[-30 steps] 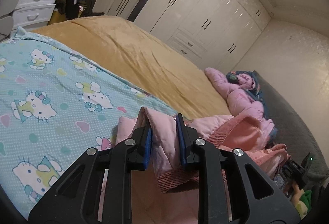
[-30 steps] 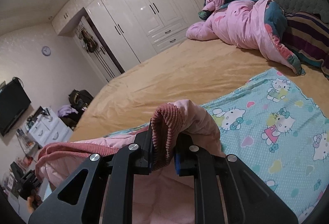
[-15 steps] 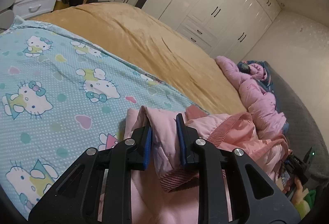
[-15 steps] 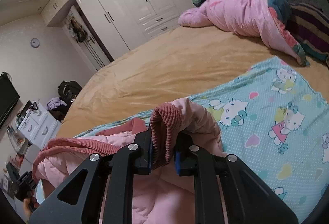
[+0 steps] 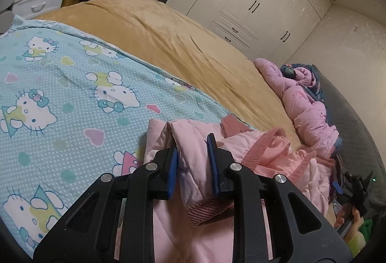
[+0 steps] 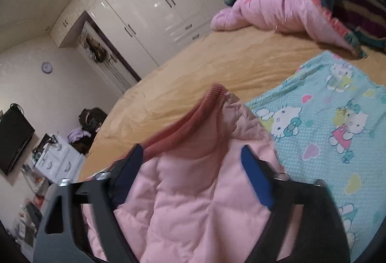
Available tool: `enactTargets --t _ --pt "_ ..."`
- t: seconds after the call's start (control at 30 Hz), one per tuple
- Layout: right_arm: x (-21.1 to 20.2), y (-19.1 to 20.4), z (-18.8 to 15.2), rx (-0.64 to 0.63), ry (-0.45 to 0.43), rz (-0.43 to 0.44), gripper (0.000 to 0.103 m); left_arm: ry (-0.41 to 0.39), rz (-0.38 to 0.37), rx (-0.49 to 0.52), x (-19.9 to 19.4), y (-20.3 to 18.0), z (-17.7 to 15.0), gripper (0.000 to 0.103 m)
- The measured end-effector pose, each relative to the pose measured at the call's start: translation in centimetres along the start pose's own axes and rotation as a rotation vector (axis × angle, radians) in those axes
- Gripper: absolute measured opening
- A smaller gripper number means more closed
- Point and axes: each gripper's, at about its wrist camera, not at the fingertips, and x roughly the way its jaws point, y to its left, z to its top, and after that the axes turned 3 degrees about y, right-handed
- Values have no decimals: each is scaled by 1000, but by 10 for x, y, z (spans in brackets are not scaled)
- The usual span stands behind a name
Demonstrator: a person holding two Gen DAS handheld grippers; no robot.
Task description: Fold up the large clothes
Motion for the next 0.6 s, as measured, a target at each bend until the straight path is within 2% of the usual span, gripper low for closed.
enactTargets --t 0.1,0.23,0.33,0.43,0.47,0.6 --pt "-5 34 -23 -91 42 55 83 2 -9 -3 0 -1 0 16" --pt "-2 94 -76 -277 158 120 83 3 -21 -4 -3 -2 2 16" --pt "17 122 -113 -348 262 134 82 2 -24 2 -7 -5 3 18" --pt "41 135 -131 -360 326 96 81 -1 -30 14 -12 -9 5 27" --pt "49 134 -134 -340 344 73 81 -6 -39 15 -15 -10 6 36" --pt "71 115 -136 -219 363 56 81 -37 -43 43 -28 -19 9 52"
